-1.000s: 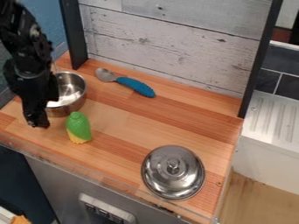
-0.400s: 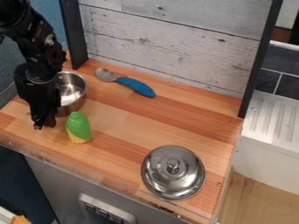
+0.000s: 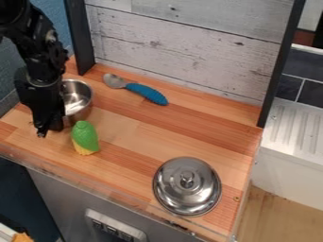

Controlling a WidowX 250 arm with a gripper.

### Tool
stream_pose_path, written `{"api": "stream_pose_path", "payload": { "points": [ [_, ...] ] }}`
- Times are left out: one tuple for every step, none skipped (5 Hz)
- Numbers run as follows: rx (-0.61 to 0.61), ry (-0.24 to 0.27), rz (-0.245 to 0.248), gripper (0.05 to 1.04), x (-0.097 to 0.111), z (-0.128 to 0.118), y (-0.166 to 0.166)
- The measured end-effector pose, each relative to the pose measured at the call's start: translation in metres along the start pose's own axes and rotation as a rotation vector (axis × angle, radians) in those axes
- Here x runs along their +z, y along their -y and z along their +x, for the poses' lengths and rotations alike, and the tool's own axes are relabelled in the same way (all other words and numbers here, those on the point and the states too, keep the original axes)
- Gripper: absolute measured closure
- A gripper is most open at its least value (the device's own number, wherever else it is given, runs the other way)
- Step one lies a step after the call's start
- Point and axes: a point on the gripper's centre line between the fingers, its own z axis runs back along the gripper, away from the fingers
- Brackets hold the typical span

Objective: Move the silver pot to the top right

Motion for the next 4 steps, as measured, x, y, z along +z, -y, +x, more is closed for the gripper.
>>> {"api": "stream_pose_path", "payload": {
  "points": [
    [0.027, -0.013, -0.021, 1.003, 0.015, 0.007, 0.002],
    [0.056, -0.030, -0.099, 1.003, 0.044, 0.010, 0.010],
    [0.043, -0.072, -0.162, 1.003, 0.076, -0.003, 0.004],
    [-0.053, -0.119, -0.204, 1.003, 0.108, -0.044, -0.011]
  ]
}}
